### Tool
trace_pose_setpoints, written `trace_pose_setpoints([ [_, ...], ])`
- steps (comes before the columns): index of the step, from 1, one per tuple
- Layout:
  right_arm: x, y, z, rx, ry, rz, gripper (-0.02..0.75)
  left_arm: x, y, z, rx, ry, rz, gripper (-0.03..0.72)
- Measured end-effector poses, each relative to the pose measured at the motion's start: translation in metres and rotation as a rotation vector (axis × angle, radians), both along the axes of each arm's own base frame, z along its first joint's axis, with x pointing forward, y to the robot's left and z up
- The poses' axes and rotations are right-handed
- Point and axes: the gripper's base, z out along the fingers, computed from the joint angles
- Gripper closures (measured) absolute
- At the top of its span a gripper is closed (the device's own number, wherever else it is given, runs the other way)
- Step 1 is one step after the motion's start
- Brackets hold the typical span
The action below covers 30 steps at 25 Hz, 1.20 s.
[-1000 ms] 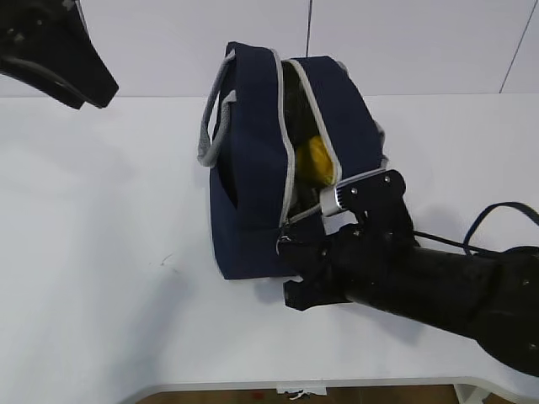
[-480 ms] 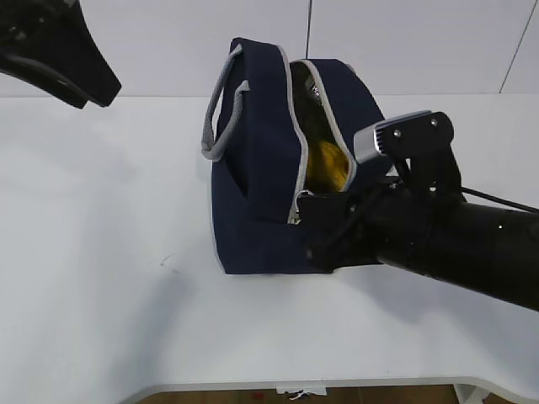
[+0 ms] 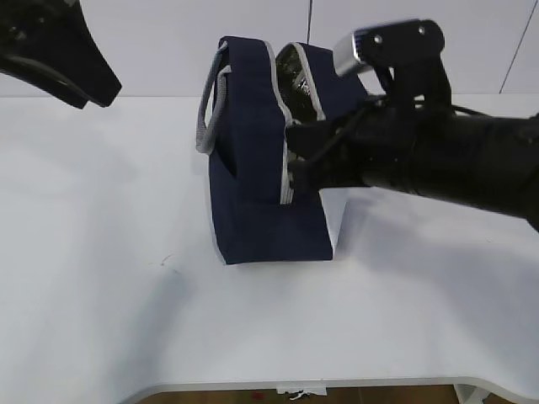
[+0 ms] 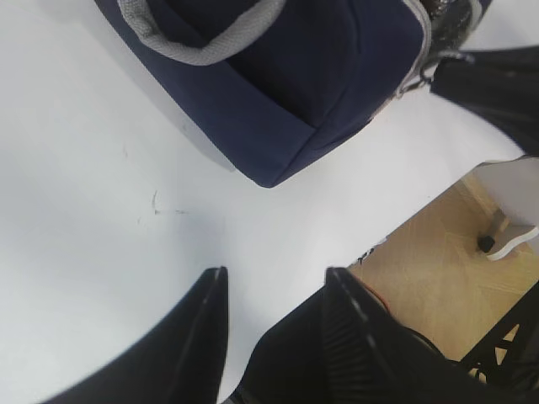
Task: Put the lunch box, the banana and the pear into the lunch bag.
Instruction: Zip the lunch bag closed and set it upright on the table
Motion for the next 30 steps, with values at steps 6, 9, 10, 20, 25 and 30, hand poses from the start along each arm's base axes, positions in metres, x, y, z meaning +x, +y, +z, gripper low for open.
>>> trace_pose_setpoints([
  [6, 0.014, 0.006, 0.035, 0.0, -0.068, -0.011, 0.737, 0.0, 0.0, 0.0, 0.0, 0.0, 0.0, 0.4],
  [9, 0.02, 0.009, 0.046, 0.002, -0.086, -0.019, 0.737, 0.0, 0.0, 0.0, 0.003, -0.001, 0.0, 0.4],
  [10, 0.022, 0.01, 0.046, 0.0, -0.082, -0.021, 0.737, 0.0, 0.0, 0.0, 0.004, -0.001, -0.002, 0.4],
  [20, 0.032, 0.012, 0.051, 0.086, 0.019, -0.103, 0.737, -0.012, -0.014, -0.026, 0.083, 0.059, -0.071, 0.4],
  [25, 0.032, 0.011, 0.049, 0.126, 0.082, -0.138, 0.737, -0.017, -0.025, -0.048, 0.094, 0.055, -0.084, 0.4],
  [30, 0.035, 0.013, 0.06, 0.162, 0.086, -0.152, 0.737, -0.011, -0.037, -0.058, 0.045, -0.065, -0.048, 0.4],
])
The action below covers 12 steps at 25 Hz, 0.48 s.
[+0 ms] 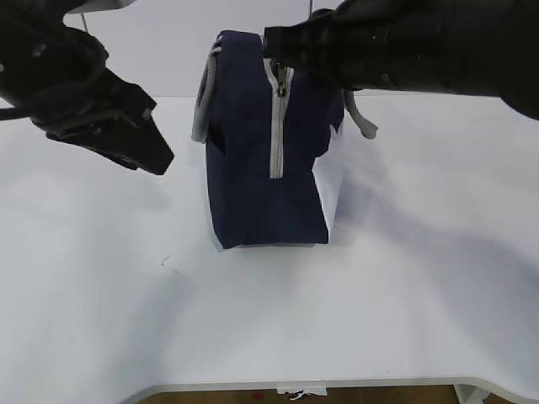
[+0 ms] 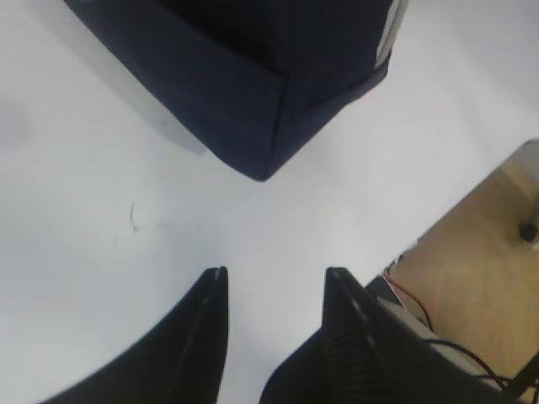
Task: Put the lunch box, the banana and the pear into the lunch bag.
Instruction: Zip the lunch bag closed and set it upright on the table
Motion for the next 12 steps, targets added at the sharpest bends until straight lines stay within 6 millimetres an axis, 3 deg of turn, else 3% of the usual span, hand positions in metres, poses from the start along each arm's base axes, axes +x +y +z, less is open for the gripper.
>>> trace_pose_setpoints([
  [3, 0.001, 0.0, 0.006, -0.004, 0.011, -0.006, 0.737, 0.0, -0.005, -0.004, -0.018, -0.039, 0.005, 0.393],
  [8, 0.002, 0.001, 0.009, 0.007, 0.025, -0.013, 0.737, 0.006, -0.024, -0.014, -0.062, -0.096, 0.009, 0.259],
  [12, 0.002, 0.001, 0.009, 0.023, 0.038, -0.019, 0.737, 0.016, -0.031, -0.025, -0.089, -0.103, 0.041, 0.239],
])
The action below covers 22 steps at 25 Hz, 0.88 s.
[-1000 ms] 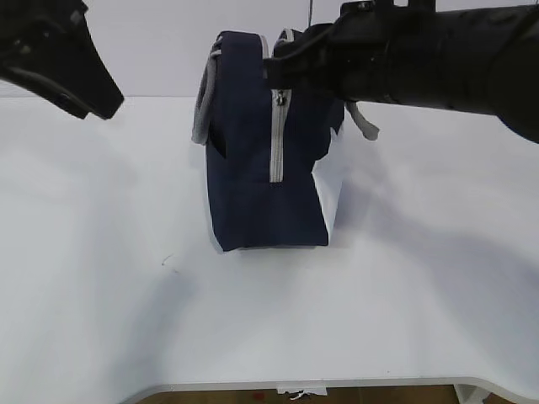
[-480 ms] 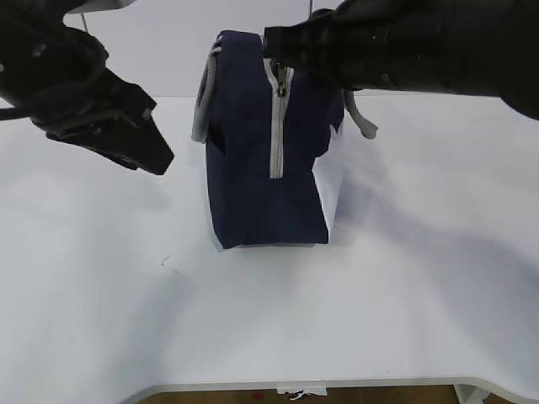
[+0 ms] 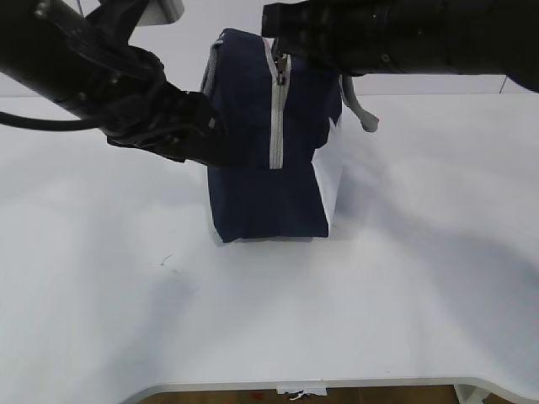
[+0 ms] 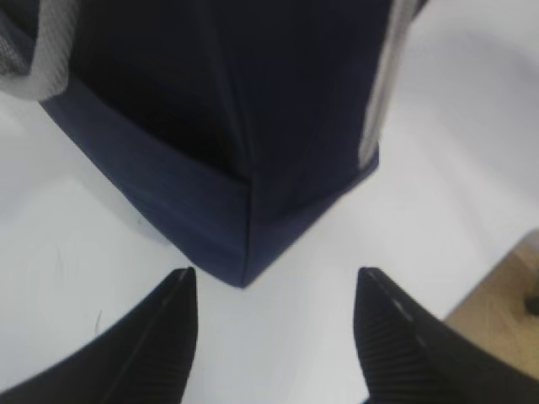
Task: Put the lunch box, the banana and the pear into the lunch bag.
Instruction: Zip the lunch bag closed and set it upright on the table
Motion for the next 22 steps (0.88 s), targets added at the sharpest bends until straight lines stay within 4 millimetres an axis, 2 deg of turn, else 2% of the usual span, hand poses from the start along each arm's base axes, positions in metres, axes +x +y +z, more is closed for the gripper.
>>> trace_pose_setpoints([
  [5, 0.0, 0.0, 0.0, 0.011, 0.007, -0.004, 0.737, 0.013, -0.008, -0.01, -0.049, -0.042, 0.031, 0.244],
  [7, 0.0, 0.0, 0.0, 0.013, 0.008, -0.004, 0.737, 0.018, -0.012, -0.012, -0.082, -0.057, 0.038, 0.302],
  [8, 0.0, 0.0, 0.0, 0.014, 0.009, -0.005, 0.737, 0.018, -0.012, -0.012, -0.081, -0.06, 0.037, 0.308],
  [9, 0.0, 0.0, 0.0, 0.016, 0.01, -0.006, 0.737, 0.02, -0.014, -0.014, -0.101, -0.062, 0.043, 0.377],
  [12, 0.0, 0.0, 0.0, 0.016, 0.01, -0.006, 0.737, 0.023, -0.016, -0.019, -0.109, -0.056, 0.05, 0.494],
  [14, 0.0, 0.0, 0.0, 0.015, 0.015, -0.006, 0.737, 0.024, -0.017, -0.021, -0.108, -0.052, 0.05, 0.517],
  [18, 0.0, 0.0, 0.001, 0.014, 0.021, -0.008, 0.737, 0.024, -0.016, -0.023, -0.081, -0.06, 0.032, 0.668],
  [22, 0.001, 0.0, 0.005, 0.006, 0.032, -0.01, 0.737, 0.019, -0.011, -0.026, 0.036, -0.072, -0.05, 0.688],
])
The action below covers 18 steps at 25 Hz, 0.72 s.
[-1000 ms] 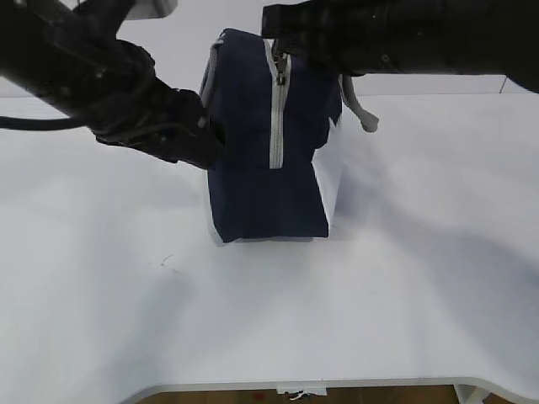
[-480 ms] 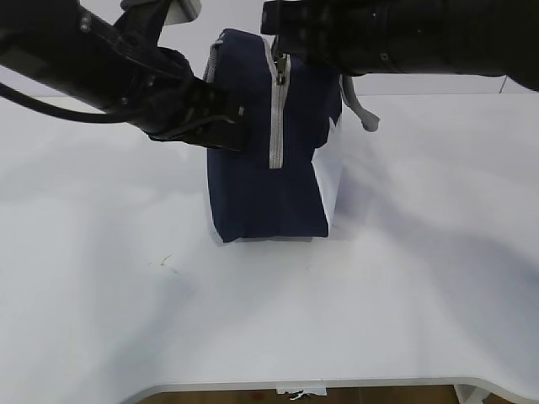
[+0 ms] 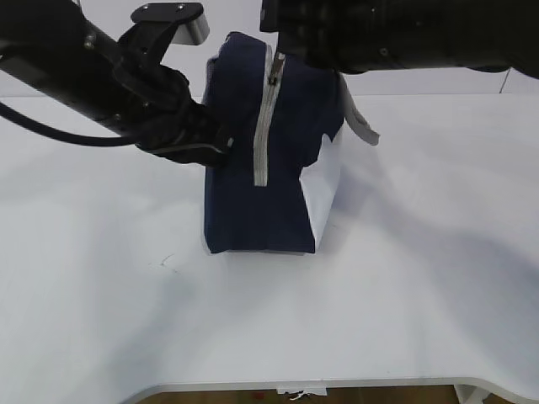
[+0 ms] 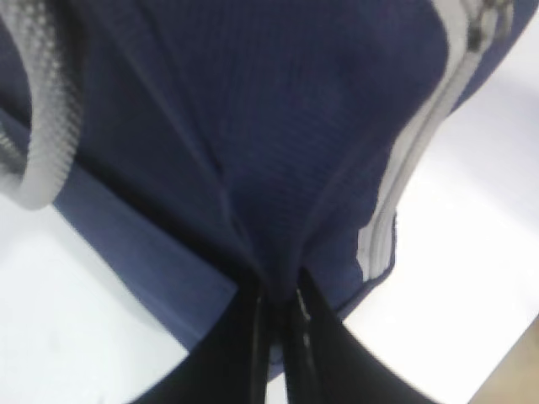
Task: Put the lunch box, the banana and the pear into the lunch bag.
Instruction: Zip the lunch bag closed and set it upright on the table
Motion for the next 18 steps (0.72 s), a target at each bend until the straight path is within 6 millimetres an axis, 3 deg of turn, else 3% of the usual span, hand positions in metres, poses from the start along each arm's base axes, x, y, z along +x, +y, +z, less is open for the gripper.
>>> trace_pose_setpoints([
  [6, 0.002, 0.003, 0.01, -0.022, -0.002, 0.006, 0.737, -0.007, 0.01, -0.001, 0.149, 0.001, -0.083, 0.689],
  [13, 0.018, 0.009, 0.015, -0.054, -0.017, 0.006, 0.737, -0.016, 0.016, 0.013, 0.161, -0.012, -0.1, 0.69],
  [18, 0.035, 0.003, 0.016, -0.066, -0.021, -0.031, 0.737, -0.021, 0.019, 0.021, 0.158, -0.019, -0.105, 0.69],
])
